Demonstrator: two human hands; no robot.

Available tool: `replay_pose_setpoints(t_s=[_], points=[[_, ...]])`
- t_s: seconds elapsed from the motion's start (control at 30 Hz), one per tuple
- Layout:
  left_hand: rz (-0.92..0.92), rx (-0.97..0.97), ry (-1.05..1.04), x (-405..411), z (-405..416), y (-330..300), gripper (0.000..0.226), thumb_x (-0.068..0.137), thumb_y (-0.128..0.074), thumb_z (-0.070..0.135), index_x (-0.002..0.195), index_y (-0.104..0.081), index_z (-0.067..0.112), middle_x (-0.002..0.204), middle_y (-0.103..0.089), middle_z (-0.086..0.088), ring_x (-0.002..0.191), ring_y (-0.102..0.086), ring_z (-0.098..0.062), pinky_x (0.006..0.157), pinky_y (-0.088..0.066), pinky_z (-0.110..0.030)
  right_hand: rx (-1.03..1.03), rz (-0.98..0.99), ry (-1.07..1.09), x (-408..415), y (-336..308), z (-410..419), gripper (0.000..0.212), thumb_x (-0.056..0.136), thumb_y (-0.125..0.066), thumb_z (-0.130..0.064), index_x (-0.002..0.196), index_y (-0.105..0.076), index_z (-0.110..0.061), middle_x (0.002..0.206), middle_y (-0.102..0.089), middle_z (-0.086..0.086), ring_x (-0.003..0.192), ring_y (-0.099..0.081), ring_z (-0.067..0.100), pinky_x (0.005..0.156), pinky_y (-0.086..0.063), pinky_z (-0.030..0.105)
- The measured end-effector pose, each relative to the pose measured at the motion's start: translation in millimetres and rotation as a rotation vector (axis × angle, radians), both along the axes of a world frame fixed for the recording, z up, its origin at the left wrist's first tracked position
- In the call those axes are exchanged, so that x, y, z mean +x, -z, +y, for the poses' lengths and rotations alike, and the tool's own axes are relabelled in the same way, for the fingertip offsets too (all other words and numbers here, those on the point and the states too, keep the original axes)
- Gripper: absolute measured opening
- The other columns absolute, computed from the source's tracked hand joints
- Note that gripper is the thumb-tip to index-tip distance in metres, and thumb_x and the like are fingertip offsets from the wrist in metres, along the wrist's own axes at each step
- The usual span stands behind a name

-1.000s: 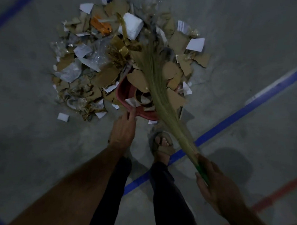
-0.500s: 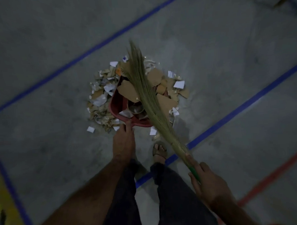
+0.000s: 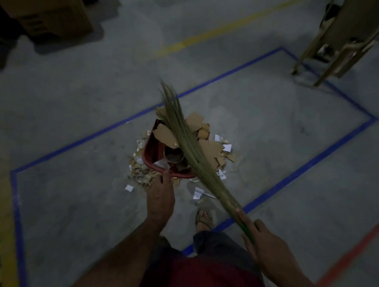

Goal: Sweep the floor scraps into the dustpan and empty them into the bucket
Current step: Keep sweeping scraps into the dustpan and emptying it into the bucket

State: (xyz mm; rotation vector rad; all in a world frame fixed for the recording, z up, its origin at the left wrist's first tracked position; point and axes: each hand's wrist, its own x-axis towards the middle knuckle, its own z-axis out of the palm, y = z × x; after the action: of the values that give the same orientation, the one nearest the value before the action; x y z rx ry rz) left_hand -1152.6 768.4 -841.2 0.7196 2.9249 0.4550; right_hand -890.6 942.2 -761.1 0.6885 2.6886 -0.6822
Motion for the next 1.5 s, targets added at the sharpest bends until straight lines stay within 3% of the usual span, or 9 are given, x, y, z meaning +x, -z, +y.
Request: replay_pose_setpoints(t_s=[0.13,0.33,0.5,0.73,0.87,1.0,1.2,1.33,1.5], points=[[0.078,0.015,0.039,16,-28,-28,0.045,0.092,-0.063,0.010,0.135,-0.051,0.007,0.095,-0.061,-0.016,0.072,-0.061,-0.033,0.055,-0.045,-0.036,0.072,0.046,0.030,26,-16,-39,0.090,0.099,-0.047,-0.037,0.141,0.029,-0.060,0.100,-0.045,-0.007,0.060,-0.047,0.011,0.048,-0.040,0.022],[0.149,0.032,0.070,47,-71,-74,0.057,0.087,-0.065,0.007,0.140,-0.044,0.007,0.095,-0.061,-0.018,0.074,-0.062,-0.037,0.056,-0.048,-0.041,0.148,0.138,0.098,65,-51,-107,0.080,0.102,-0.041,-0.038,0.148,0.022,-0.052,0.103,-0.043,-0.005,0.063,-0.049,0.010,0.053,-0.048,0.023],[0.209,0.052,0.066,93,-97,-102,0.059,0.092,-0.062,0.011,0.146,-0.039,0.008,0.097,-0.061,-0.017,0.078,-0.062,-0.036,0.058,-0.048,-0.042,0.172,0.171,0.130,117,-77,-155,0.078,0.101,-0.043,-0.039,0.152,0.016,-0.049,0.099,-0.044,-0.004,0.063,-0.051,0.014,0.056,-0.055,0.033],[0.187,0.109,0.088,184,-119,-128,0.055,0.095,-0.056,0.015,0.145,-0.033,0.013,0.101,-0.059,-0.017,0.083,-0.062,-0.035,0.060,-0.049,-0.040,0.224,0.239,0.143,212,-102,-181,0.083,0.101,-0.045,-0.037,0.147,0.021,-0.054,0.095,-0.047,-0.003,0.052,-0.037,0.008,0.046,-0.034,0.020],[0.170,0.131,0.090,247,-118,-134,0.058,0.097,-0.053,0.016,0.149,-0.029,0.013,0.106,-0.058,-0.016,0.082,-0.062,-0.033,0.060,-0.053,-0.041,0.222,0.260,0.151,272,-107,-183,0.085,0.100,-0.043,-0.039,0.143,0.028,-0.056,0.093,-0.045,-0.005,0.059,-0.049,0.012,0.054,-0.051,0.030],[0.136,0.185,0.070,319,-111,-148,0.052,0.098,-0.053,0.018,0.146,-0.035,0.011,0.115,-0.057,-0.018,0.092,-0.062,-0.034,0.068,-0.054,-0.043,0.228,0.276,0.154,339,-122,-177,0.084,0.100,-0.046,-0.038,0.147,0.021,-0.054,0.089,-0.045,-0.004,0.055,-0.048,0.013,0.051,-0.050,0.031],[0.142,0.182,0.109,419,-103,-163,0.056,0.100,-0.050,0.023,0.151,-0.029,0.010,0.111,-0.058,-0.018,0.088,-0.061,-0.034,0.060,-0.040,-0.035,0.237,0.262,0.202,444,-129,-174,0.079,0.098,-0.047,-0.039,0.152,0.010,-0.050,0.090,-0.046,-0.003,0.056,-0.051,0.016,0.053,-0.054,0.038],[0.114,0.186,0.181,466,-100,-159,0.058,0.100,-0.049,0.024,0.151,-0.026,0.010,0.112,-0.056,-0.017,0.091,-0.060,-0.034,0.065,-0.053,-0.042,0.235,0.234,0.257,500,-131,-190,0.074,0.100,-0.045,-0.040,0.154,0.005,-0.045,0.089,-0.043,-0.005,0.057,-0.047,0.010,0.052,-0.052,0.031],[0.067,0.238,0.316,512,-95,-156,0.049,0.098,-0.050,0.024,0.144,-0.031,0.018,0.107,-0.057,-0.013,0.086,-0.061,-0.030,0.065,-0.057,-0.045,0.228,0.193,0.410,553,-133,-225,0.077,0.099,-0.046,-0.040,0.153,0.009,-0.050,0.100,-0.046,-0.002,0.068,-0.057,0.018,0.062,-0.056,0.039]])
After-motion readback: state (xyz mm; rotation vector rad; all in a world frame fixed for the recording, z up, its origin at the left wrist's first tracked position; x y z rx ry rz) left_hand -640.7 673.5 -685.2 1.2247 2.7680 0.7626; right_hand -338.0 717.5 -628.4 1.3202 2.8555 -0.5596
